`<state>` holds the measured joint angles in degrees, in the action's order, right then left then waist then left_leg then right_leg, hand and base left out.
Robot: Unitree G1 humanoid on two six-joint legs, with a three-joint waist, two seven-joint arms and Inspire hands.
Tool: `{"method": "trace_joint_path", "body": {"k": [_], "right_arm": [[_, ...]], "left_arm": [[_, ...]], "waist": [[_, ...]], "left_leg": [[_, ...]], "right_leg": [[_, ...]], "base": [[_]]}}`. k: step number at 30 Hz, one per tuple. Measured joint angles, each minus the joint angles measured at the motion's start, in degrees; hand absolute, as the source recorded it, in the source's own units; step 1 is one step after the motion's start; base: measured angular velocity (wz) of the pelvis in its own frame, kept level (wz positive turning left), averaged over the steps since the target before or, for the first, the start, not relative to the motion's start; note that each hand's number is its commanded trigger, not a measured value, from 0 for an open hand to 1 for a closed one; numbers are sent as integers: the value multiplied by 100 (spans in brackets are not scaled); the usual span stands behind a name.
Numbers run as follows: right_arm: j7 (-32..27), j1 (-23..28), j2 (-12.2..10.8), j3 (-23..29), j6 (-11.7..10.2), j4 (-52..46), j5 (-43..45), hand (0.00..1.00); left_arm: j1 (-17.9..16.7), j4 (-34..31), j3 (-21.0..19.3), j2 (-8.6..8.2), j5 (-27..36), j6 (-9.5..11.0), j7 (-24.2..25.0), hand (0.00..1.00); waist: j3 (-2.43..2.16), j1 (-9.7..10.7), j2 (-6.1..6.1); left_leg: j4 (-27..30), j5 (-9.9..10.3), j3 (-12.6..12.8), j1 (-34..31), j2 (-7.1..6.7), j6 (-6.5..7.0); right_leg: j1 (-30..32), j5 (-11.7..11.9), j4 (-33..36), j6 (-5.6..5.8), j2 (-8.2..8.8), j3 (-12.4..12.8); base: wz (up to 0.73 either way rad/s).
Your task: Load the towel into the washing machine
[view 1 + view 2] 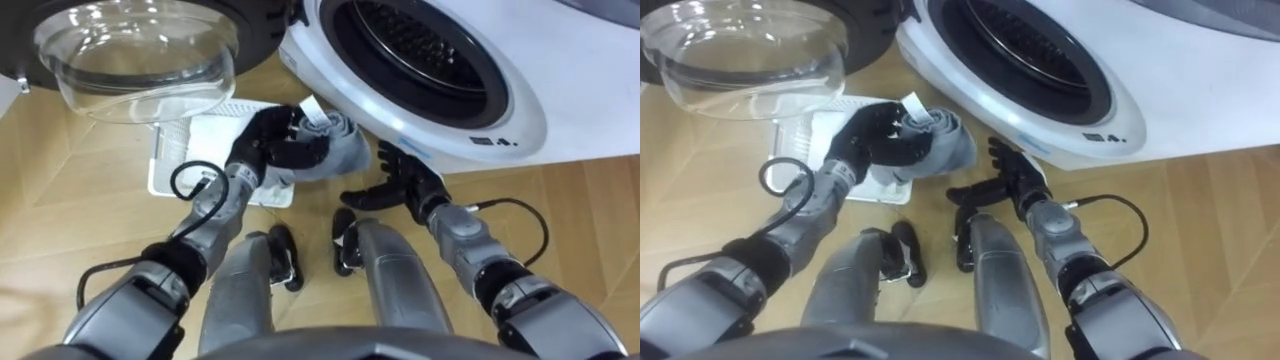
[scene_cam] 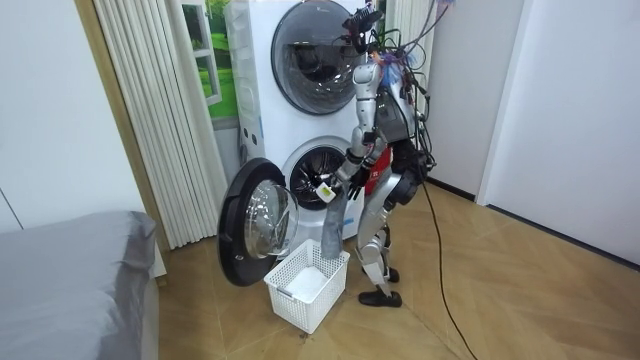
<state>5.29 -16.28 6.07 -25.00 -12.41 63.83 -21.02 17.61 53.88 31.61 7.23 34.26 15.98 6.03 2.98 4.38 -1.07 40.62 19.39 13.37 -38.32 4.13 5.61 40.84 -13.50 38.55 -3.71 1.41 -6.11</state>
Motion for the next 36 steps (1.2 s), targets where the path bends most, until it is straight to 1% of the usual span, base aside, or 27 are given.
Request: {"method": "trace_joint_path", "body": {"k": [2, 5, 7, 8, 9, 10, 11, 12, 13, 14, 16, 19, 23, 24, 25, 26, 30, 32, 35, 36], "right_arm": [[85, 52, -18, 65, 2, -1, 3, 0], [191, 118, -41, 129, 2, -1, 12, 0], [269, 147, -36, 155, 2, -2, 101, 0], [317, 165, -31, 160, 2, -2, 122, 0], [335, 172, -31, 160, 2, -3, 130, 0], [337, 177, -33, 171, -2, -8, 128, 0], [343, 176, -19, 214, -2, -8, 119, 0], [343, 181, -4, 224, -1, -7, 115, 0], [351, 186, 29, 223, 16, -7, 120, 0], [359, 185, 36, 225, 79, -8, 123, 0], [364, 189, 14, 256, 156, -4, 143, 0], [364, 187, -6, 269, 213, -3, 182, 0], [361, 193, 45, 294, 276, -3, 180, 0], [361, 191, 55, 337, 332, -3, 180, 5], [361, 191, 57, 369, 361, -4, 180, 58], [357, 193, 57, 381, 381, -3, 179, 100], [347, 182, 62, 388, 381, -4, 178, 100], [290, 181, 83, 389, 399, -4, 175, 100], [256, 183, 99, 387, 513, -4, 174, 100], [240, 179, 102, 387, 556, -21, 177, 100]], "left_arm": [[-8, -14, -87, -2, 154, -112, 380, 100], [-22, -209, -132, -2, 378, -207, 711, 100], [-30, -301, -123, -6, 664, -234, 877, 100], [-36, -325, -114, -22, 808, -247, 989, 100], [-40, -327, -105, -29, 882, -267, 1053, 100], [-56, -330, -92, -33, 981, -323, 1103, 100], [-99, -331, -96, -34, 1199, -422, 1150, 100], [-119, -331, -95, -34, 1305, -466, 1190, 100], [-137, -338, -94, -34, 1456, -536, 1276, 100], [-143, -369, -96, -34, 1576, -611, 1359, 100], [-169, -522, -107, -34, 1658, -707, 1447, 100], [-192, -688, -110, -42, 1694, -782, 1579, 100], [-204, -730, -106, -70, 1793, -944, 1704, 100], [-204, -730, -106, -93, 1800, -967, 1718, 100], [-203, -730, -108, -109, 1808, -974, 1722, 100], [-203, -730, -113, -143, 1828, -986, 1725, 100], [-202, -731, -119, -183, 2021, -1084, 1737, 100], [-200, -745, -119, -197, 2079, -1117, 1841, 100], [-196, -784, -92, -214, 2308, -1189, 1960, 100], [-197, -785, -26, -221, 2412, -1198, 1966, 100]], "waist": [[0, -4, 0], [-4, -20, 9], [-19, -19, 35], [-34, -23, 59], [-43, -23, 74], [-56, -16, 95], [-64, -6, 109], [-69, -6, 117], [-70, -8, 124], [-67, -19, 133], [-65, -38, 157], [-66, -33, 192], [-64, -23, 218], [-64, -24, 233], [-66, -25, 241], [-67, -31, 257], [-68, -40, 266], [-66, -54, 280], [-71, -110, 290], [-71, -123, 290]], "left_leg": [[-7, -4, -1, -2, 0, 7], [-17, -4, -2, -7, 11, 7], [-19, -4, -27, -4, 13, 7], [-18, -4, -49, 4, 13, 7], [-17, -4, -57, 7, 13, 7], [-15, -4, -66, 20, 12, 7], [-15, -4, -70, 37, 12, 6], [-15, -4, -76, 42, 12, 6], [-13, -6, -91, 47, 12, 3], [-5, -12, -112, 48, 12, -7], [5, -22, -146, 48, 12, -21], [-3, -52, -191, 58, 1, -30], [-3, -61, -212, 44, 3, -36], [-4, -61, -219, 38, 3, -36], [-4, -61, -225, 32, 3, -36], [-10, -61, -233, 24, 2, -36], [-39, -62, -240, 21, -1, -38], [-46, -62, -244, -4, -1, -38], [-69, -62, -245, -2, -5, -38], [-69, -62, -245, -1, -6, -38]], "right_leg": [[-4, 12, -22, 9, -1, -2], [-15, 29, -62, 11, -13, -12], [-45, 33, -90, 11, -17, -40], [-69, 33, -110, 11, -19, -59], [-78, 33, -114, 11, -21, -66], [-93, 33, -115, 11, -22, -71], [-107, 33, -108, 11, -23, -70], [-115, 32, -104, 11, -23, -74], [-125, 32, -101, 9, -23, -89], [-138, 32, -100, 2, -21, -107], [-158, 36, -108, -12, -21, -136], [-197, 44, -127, -26, -5, -189], [-202, 50, -139, -36, -5, -210], [-203, 50, -148, -36, -6, -218], [-203, 50, -154, -36, -6, -224], [-203, 51, -167, -36, -6, -234], [-201, 51, -193, -37, -6, -246], [-180, 51, -206, -37, -7, -252], [-179, 51, -224, -37, -7, -253], [-178, 50, -221, -37, -7, -253]], "base": [[0], [0], [3], [5], [5], [0], [0], [0], [7], [7], [8], [9], [0], [0], [0], [0], [0], [0], [0], [0]]}}
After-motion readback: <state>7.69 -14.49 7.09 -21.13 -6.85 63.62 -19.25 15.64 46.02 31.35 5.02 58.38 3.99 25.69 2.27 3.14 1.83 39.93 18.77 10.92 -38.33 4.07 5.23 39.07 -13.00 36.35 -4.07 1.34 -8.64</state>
